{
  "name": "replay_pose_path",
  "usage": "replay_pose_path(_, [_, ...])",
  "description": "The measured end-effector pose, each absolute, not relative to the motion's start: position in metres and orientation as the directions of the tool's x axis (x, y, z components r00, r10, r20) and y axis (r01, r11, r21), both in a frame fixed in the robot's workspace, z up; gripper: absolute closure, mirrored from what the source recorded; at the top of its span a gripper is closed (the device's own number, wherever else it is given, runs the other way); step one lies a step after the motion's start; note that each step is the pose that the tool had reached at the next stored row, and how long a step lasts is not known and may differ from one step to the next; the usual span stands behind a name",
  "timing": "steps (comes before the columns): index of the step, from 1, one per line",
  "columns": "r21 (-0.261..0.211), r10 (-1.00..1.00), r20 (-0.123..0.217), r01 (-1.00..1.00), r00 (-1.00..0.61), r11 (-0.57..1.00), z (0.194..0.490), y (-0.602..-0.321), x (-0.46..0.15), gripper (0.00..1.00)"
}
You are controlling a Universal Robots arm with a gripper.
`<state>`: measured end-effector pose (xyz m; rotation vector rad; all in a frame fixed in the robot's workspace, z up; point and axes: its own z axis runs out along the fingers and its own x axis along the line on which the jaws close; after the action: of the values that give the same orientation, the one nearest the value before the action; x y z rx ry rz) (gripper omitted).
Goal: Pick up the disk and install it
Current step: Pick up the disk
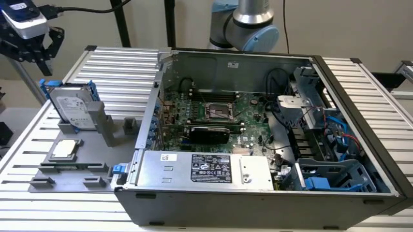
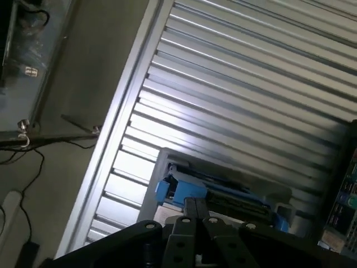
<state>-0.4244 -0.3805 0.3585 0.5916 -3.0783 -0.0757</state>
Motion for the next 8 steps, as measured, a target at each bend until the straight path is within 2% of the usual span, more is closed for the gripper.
replay_pose_path(8, [0.049,-0.503,-0.003,-0.502,-0.864,0.863,0.3561,-0.3805,-0.4244,1.00])
